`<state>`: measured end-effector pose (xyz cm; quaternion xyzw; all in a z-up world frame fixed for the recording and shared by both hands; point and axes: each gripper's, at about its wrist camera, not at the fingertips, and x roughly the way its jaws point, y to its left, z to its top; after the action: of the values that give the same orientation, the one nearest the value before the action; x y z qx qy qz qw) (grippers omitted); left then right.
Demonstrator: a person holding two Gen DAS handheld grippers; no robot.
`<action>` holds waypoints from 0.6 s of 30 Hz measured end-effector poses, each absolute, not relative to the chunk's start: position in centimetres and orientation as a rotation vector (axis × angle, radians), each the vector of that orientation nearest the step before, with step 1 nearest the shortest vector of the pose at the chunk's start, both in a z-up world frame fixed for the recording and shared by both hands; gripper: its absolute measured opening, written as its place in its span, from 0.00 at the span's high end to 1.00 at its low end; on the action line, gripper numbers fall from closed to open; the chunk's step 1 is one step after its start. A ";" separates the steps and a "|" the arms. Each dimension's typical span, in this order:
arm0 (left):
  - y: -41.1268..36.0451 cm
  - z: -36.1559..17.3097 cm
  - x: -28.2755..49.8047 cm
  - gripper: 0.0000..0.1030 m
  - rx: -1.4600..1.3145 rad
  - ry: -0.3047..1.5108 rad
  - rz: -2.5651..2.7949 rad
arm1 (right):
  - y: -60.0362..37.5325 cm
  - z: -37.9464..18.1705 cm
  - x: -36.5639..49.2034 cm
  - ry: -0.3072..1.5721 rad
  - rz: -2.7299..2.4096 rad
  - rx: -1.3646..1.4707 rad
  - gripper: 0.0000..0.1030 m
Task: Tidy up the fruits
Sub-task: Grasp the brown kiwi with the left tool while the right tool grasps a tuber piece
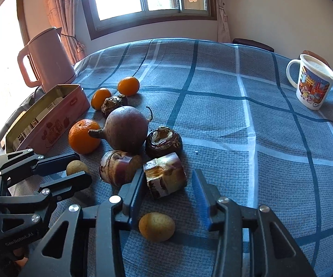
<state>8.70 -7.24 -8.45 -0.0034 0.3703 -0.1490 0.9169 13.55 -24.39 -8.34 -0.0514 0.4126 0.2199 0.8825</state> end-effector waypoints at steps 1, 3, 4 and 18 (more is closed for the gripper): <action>-7.0 -8.3 8.6 0.69 -0.018 0.751 -0.304 | -24.4 -8.3 13.5 0.857 0.462 -0.108 0.64; -6.5 -8.1 8.4 0.69 -0.044 0.731 -0.293 | -24.4 -8.2 13.3 0.848 0.466 -0.107 0.64; -6.2 -8.0 8.3 0.69 -0.057 0.720 -0.291 | -24.4 -8.0 13.2 0.841 0.473 -0.102 0.64; -5.1 -6.7 6.6 0.69 -0.091 0.593 -0.259 | -24.6 -7.4 12.8 0.798 0.500 -0.083 0.68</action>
<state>6.58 -5.13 -6.71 -0.0448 0.2911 -0.1270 0.9472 12.80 -24.62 -7.36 -0.0397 0.3844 0.2409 0.8903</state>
